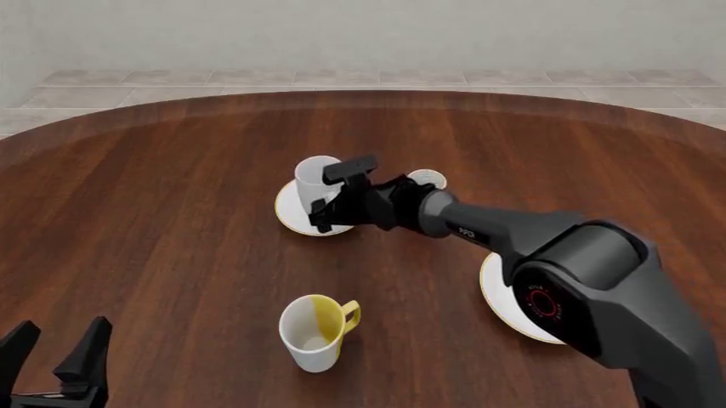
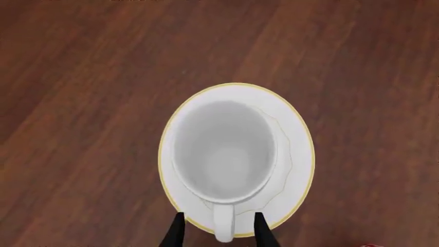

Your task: Put the white mug on the left plate.

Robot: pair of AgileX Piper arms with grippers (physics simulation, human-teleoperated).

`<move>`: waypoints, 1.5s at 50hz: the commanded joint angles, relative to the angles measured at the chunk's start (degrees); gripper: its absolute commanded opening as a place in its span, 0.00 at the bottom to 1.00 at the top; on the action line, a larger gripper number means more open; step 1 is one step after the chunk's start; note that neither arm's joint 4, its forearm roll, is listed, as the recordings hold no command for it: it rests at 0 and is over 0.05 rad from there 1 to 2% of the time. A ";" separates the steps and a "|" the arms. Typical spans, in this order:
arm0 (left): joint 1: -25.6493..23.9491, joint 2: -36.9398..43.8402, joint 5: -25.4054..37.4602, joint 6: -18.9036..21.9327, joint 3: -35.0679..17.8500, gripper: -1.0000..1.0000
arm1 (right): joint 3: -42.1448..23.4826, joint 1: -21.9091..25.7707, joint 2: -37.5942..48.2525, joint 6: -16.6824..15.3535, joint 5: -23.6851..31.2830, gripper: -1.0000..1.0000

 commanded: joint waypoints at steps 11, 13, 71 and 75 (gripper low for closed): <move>-0.15 0.06 -0.42 0.04 0.00 1.00 | 0.40 -1.29 -3.68 -1.83 1.86 1.00; -0.15 0.25 -0.69 0.05 0.00 1.00 | 0.58 -1.46 -4.16 -2.11 1.97 1.00; -0.77 -3.09 1.31 0.60 0.00 1.00 | -1.57 -2.22 -16.10 -6.25 8.85 1.00; -0.82 -3.14 1.21 0.64 0.00 1.00 | -1.10 -2.26 -17.01 -6.31 8.86 1.00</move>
